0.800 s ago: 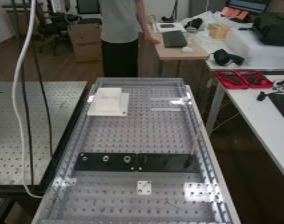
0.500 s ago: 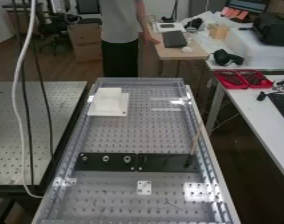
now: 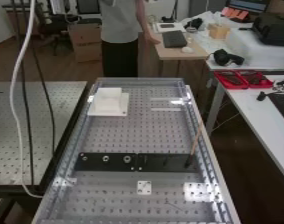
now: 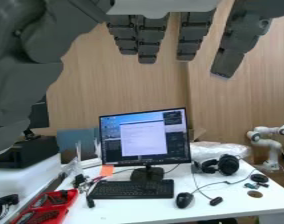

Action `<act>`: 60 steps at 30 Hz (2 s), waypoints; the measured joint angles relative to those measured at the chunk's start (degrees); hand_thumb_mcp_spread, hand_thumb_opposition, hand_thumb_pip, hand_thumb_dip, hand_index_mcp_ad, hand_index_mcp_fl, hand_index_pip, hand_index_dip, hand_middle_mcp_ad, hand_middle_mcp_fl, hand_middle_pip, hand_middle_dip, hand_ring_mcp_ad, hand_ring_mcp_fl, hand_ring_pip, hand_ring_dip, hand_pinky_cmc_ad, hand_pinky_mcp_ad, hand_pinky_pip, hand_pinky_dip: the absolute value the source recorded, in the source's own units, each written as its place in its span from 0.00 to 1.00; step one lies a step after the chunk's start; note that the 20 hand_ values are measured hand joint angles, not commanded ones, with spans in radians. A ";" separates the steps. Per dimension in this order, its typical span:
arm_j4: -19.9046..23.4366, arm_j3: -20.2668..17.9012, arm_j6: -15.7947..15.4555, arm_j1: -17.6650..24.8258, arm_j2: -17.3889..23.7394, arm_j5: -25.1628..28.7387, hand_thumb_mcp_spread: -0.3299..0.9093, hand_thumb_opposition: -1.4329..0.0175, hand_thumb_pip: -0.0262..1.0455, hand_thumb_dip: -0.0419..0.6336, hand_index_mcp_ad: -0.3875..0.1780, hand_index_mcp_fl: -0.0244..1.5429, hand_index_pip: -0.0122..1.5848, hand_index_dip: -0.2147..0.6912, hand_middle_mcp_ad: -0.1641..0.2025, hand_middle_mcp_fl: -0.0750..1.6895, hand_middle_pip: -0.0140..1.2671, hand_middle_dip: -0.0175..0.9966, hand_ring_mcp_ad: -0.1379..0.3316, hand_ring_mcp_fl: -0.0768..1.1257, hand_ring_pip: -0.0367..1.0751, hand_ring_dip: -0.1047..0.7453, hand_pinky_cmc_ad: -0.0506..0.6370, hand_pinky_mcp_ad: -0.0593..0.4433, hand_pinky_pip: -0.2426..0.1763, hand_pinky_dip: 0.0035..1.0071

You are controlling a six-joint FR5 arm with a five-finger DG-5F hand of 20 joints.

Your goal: Grab the paper clip and place it in the clear container

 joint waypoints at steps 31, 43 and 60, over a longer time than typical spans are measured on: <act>12.67 -12.13 4.38 -0.14 -2.25 2.61 0.47 0.49 0.45 0.18 0.69 0.03 0.06 0.29 0.44 0.04 0.11 0.17 0.62 0.07 0.11 0.25 0.63 0.74 0.37 0.46; 20.58 -19.27 8.61 -0.11 -4.12 9.86 0.48 0.49 0.55 0.27 0.67 0.05 0.07 0.28 0.44 0.04 0.11 0.17 0.64 0.06 0.12 0.25 0.62 0.74 0.36 0.45; 27.54 -20.65 12.16 -11.41 -13.99 0.03 0.52 0.45 0.62 0.40 0.56 0.19 0.39 0.27 0.44 0.04 0.11 0.17 0.64 0.06 0.12 0.25 0.62 0.74 0.36 0.45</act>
